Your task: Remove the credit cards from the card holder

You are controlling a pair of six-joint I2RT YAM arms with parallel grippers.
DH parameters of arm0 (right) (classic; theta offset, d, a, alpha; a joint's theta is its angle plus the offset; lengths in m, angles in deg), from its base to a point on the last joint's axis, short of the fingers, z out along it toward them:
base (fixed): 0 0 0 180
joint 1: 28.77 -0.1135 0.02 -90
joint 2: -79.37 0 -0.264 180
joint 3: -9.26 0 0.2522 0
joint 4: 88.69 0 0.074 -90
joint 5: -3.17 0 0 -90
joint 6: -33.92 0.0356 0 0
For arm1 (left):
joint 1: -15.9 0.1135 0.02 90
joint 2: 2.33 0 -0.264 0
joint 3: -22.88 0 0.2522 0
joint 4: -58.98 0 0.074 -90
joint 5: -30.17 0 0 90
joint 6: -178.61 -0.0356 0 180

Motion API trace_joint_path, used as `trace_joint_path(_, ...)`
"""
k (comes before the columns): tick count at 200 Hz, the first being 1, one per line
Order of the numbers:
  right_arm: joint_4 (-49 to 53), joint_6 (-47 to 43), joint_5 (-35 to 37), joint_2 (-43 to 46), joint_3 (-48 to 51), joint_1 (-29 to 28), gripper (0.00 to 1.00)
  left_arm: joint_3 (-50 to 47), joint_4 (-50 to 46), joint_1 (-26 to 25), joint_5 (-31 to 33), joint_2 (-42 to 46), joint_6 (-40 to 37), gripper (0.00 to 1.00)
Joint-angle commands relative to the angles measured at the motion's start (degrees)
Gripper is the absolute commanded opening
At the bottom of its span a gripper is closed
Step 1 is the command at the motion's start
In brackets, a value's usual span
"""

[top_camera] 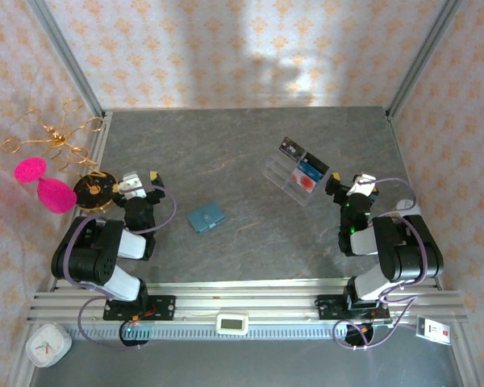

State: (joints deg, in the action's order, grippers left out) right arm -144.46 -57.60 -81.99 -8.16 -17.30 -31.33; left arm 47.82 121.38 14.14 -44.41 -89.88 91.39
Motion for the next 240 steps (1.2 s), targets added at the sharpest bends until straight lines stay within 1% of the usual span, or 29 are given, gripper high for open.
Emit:
trace_joint_path(1,-2.42,0.4,-0.27,0.43,0.23,0.02,1.0,0.07,1.8,0.18,-0.89,-0.45,0.19,1.0)
trace_joint_path(42,-2.18,0.45,-0.27,0.43,0.13,0.01,1.0,0.07,1.8,0.18,-0.81,-0.52,0.14,1.0)
trace_joint_path(51,-1.91,0.98,1.06,1.06,0.0,0.01,1.0,-0.1,2.22,0.08,-0.38,-0.12,0.11,1.0)
trace_joint_path(64,3.44,2.46,4.52,3.94,-1.83,0.05,1.0,0.81,-1.68,-0.87,0.81,2.7,-0.36,1.0)
trace_joint_path(83,16.69,4.22,7.16,7.32,-6.99,0.07,1.0,3.7,-10.07,-3.01,4.01,7.27,-2.05,1.0)
trace_joint_path(99,23.47,7.15,9.02,9.57,-9.42,0.1,1.0,4.16,-12.99,-4.76,6.69,10.89,-3.28,1.0)
trace_joint_path(112,27.05,10.32,11.05,12.21,-9.7,-0.03,1.0,4.03,-15.14,-5.77,10.43,14.53,-1.82,1.0)
trace_joint_path(127,30.22,14.64,14.08,16.3,-9.3,-0.07,1.0,4.43,-19.36,-6.44,12.5,19.68,1.4,1.0)
trace_joint_path(134,31.25,18.25,15.49,18.39,-8.88,-0.07,1.0,4.7,-21.31,-6.67,12.89,22.33,2.84,1.0)
trace_joint_path(141,33.46,24.11,17.31,19.49,-8.98,0.02,1.0,4.81,-23.03,-6.9,12.69,25.03,4.12,1.0)
trace_joint_path(144,35.04,26.81,17.95,21.36,-9.18,0.02,1.0,4.82,-23.66,-6.96,12.52,26.18,4.76,1.0)
trace_joint_path(148,38.47,33.02,19.01,22.42,-9.63,0.09,1.0,4.75,-24.19,-6.98,12.11,27.65,5.47,1.0)
trace_joint_path(157,50.59,48.21,21.91,24.01,-12.05,0.29,1.0,4.49,-24.8,-7.02,11.53,30.9,7.36,1.0)
trace_joint_path(162,51.5,49.66,20.18,24.49,-12.19,0.51,1.0,4.39,-25.63,-6.95,11.24,32.48,8.84,1.0)
trace_joint_path(170,47.21,44.6,14.62,24.88,-11.12,0.52,1.0,4.16,-27.11,-6.98,11.0,35.92,12.01,1.0)
trace_joint_path(176,46.06,43.18,11.3,24.95,-10.86,0.54,1.0,3.78,-28.41,-6.97,11.42,38.19,15.87,1.0)
trace_joint_path(188,47.55,42.78,8.5,25.34,-11.23,0.02,1.0,3.59,-33.23,-6.9,11.69,42.93,24.38,1.0)
trace_joint_path(194,48.92,41.61,5.64,25.79,-11.63,-0.07,1.0,3.55,-35.4,-6.84,10.79,45.07,27.21,1.0)
trace_joint_path(211,55.28,38.42,-3.47,25.89,-14.3,-0.28,0.99,3.92,-40.06,-6.45,5.93,49.89,30.43,1.0)
trace_joint_path(225,58.26,35.55,-9.29,25.29,-14.98,-1.15,0.9,3.88,-42.13,-6.45,2.48,52.8,33.02,1.0)
trace_joint_path(240,59.6,33.64,-13.09,25.34,-14.25,-2.53,0.88,3.77,-44.6,-6.44,-0.68,55.64,35.73,1.0)
